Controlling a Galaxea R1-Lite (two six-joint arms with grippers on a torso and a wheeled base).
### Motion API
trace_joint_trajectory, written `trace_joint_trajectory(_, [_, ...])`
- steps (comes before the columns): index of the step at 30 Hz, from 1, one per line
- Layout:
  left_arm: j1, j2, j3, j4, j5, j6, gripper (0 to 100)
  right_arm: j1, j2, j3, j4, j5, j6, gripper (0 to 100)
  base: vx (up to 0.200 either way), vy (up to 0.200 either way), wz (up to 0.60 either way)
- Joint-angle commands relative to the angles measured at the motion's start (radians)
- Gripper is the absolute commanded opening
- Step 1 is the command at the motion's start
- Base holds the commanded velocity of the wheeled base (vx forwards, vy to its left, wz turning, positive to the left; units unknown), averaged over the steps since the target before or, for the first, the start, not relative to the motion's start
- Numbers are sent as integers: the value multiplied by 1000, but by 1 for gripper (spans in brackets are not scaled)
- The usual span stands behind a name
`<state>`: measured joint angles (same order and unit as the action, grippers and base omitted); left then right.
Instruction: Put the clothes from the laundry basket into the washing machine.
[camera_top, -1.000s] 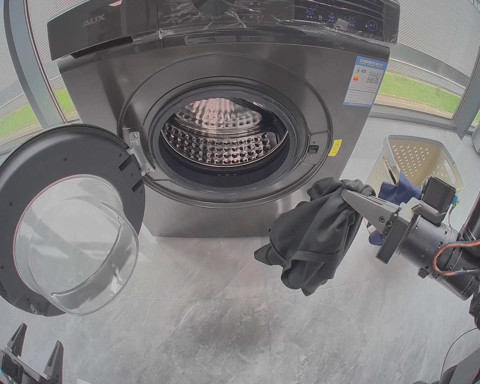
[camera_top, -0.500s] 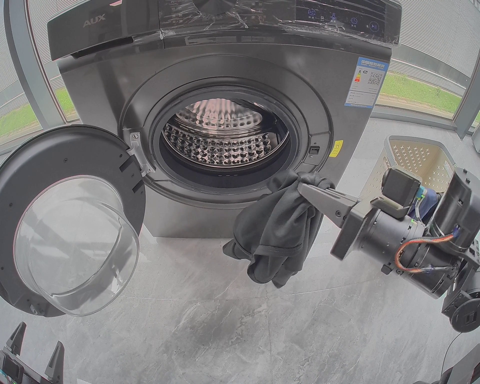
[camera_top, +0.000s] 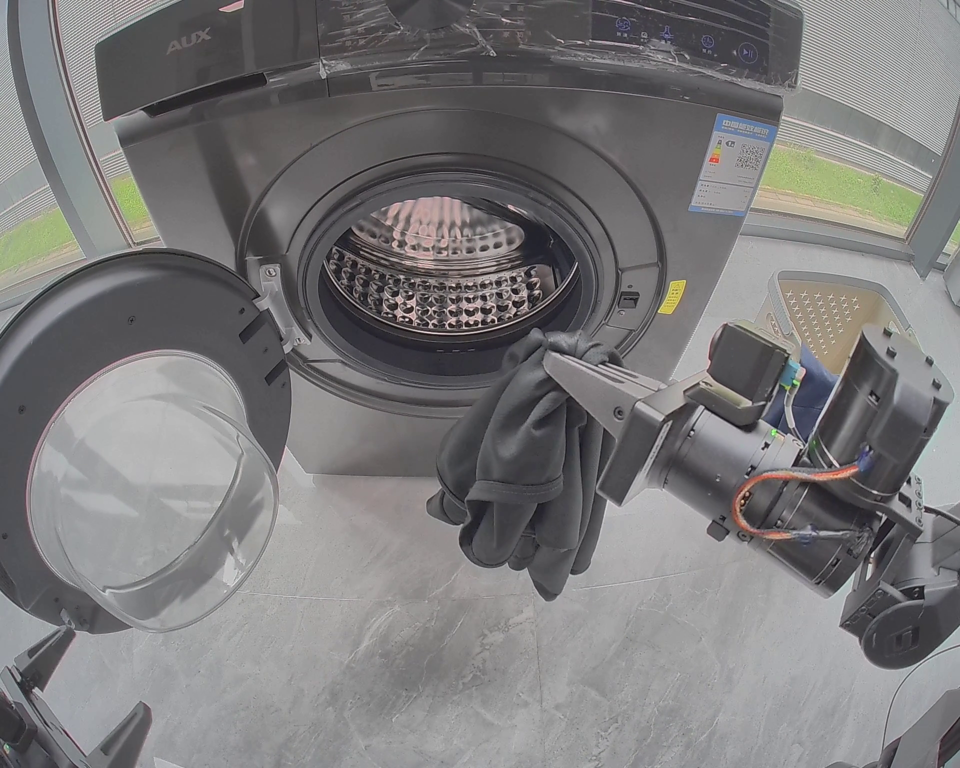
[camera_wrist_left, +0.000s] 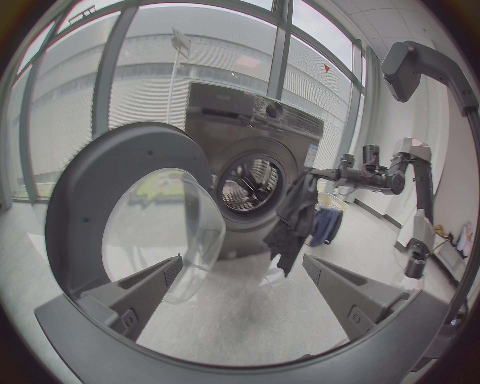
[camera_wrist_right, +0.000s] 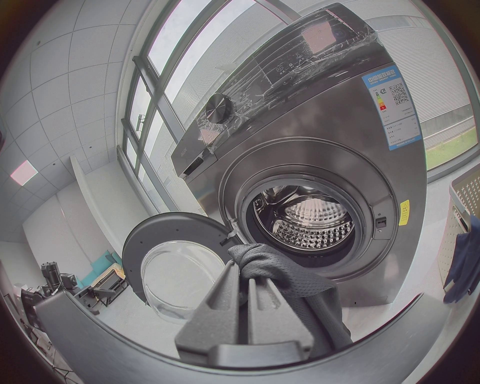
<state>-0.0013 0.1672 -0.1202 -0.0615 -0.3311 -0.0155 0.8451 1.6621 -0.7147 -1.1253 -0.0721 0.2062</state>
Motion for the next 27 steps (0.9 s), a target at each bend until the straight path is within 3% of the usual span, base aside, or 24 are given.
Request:
trace_joint_trajectory(1, [-2, 268, -4, -101, -121, 11, 100, 6, 67, -46, -31, -6, 1, 0, 0, 0, 0])
trace_joint_trajectory(6, [-29, 457, -6, -235, -144, 40, 100, 5, 82, -80, -48, -8, 2, 0, 0, 0, 0])
trace_joint_trajectory(7, [-63, 523, -9, -285, -143, 42, 100, 0, 93, -89, -60, -8, 1, 0, 0, 0, 0])
trace_joint_trajectory(12, [-189, 701, -21, -413, -128, 28, 100, -3, 102, -106, -73, -6, 1, 0, 0, 0, 0])
trace_joint_trajectory(14, [-209, 732, -21, -431, -123, 26, 100, -3, 102, -106, -73, -8, 2, 0, 0, 0, 0])
trace_joint_trajectory(18, [-339, 911, -42, -520, -92, 16, 100, -4, 99, -103, -73, -8, 1, 0, 0, 0, 0])
trace_joint_trajectory(21, [-381, 982, -64, -548, -72, 3, 100, -6, 99, -103, -73, -8, 2, 0, 0, 0, 0])
trace_joint_trajectory(24, [-462, 1129, -105, -646, -32, -9, 100, -4, 100, -106, -73, -6, 1, 0, 0, 0, 0])
trace_joint_trajectory(27, [-505, 1200, -125, -709, -28, -14, 100, -8, 102, -108, -73, -6, 1, 0, 0, 0, 0])
